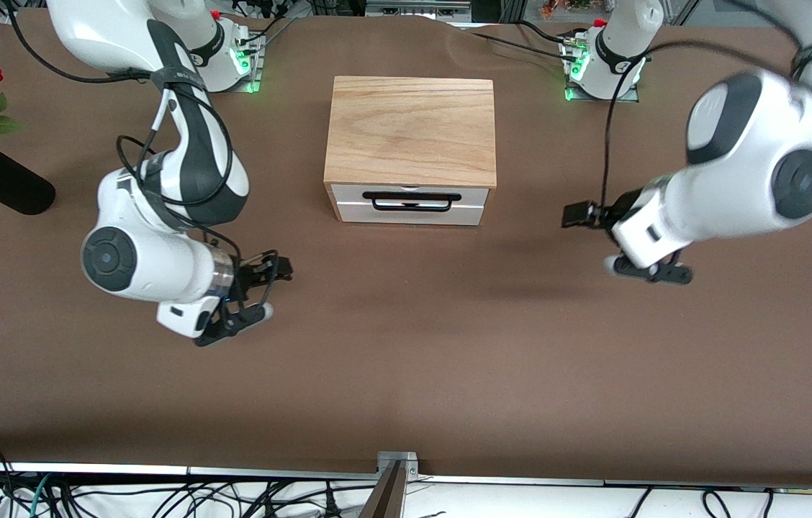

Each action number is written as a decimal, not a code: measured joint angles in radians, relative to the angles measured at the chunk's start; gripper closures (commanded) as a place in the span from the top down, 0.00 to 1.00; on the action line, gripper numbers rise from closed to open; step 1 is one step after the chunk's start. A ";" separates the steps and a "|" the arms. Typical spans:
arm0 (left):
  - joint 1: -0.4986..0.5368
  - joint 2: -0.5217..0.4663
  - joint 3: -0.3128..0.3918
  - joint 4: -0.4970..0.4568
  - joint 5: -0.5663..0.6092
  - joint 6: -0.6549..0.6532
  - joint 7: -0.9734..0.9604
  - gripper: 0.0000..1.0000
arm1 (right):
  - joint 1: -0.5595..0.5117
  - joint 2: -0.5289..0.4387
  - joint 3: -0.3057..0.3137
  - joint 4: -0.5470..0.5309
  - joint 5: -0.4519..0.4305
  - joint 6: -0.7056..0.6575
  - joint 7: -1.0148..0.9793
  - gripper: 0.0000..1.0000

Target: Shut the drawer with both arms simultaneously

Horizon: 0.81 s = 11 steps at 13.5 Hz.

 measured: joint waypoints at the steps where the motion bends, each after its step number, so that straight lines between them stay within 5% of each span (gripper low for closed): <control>1: -0.001 -0.061 0.000 0.000 0.048 -0.030 0.000 1.00 | -0.003 -0.003 -0.039 0.006 -0.006 0.000 0.000 1.00; 5: 0.016 -0.234 0.003 -0.029 0.158 -0.126 -0.009 1.00 | -0.037 -0.063 -0.177 0.020 -0.016 0.001 -0.010 1.00; 9: 0.128 -0.245 0.006 -0.049 0.152 -0.122 -0.052 1.00 | -0.130 -0.187 -0.185 0.004 -0.131 -0.005 -0.010 1.00; 11: 0.148 -0.243 0.006 -0.050 0.151 -0.111 -0.083 1.00 | -0.186 -0.253 -0.140 -0.013 -0.169 -0.006 -0.010 1.00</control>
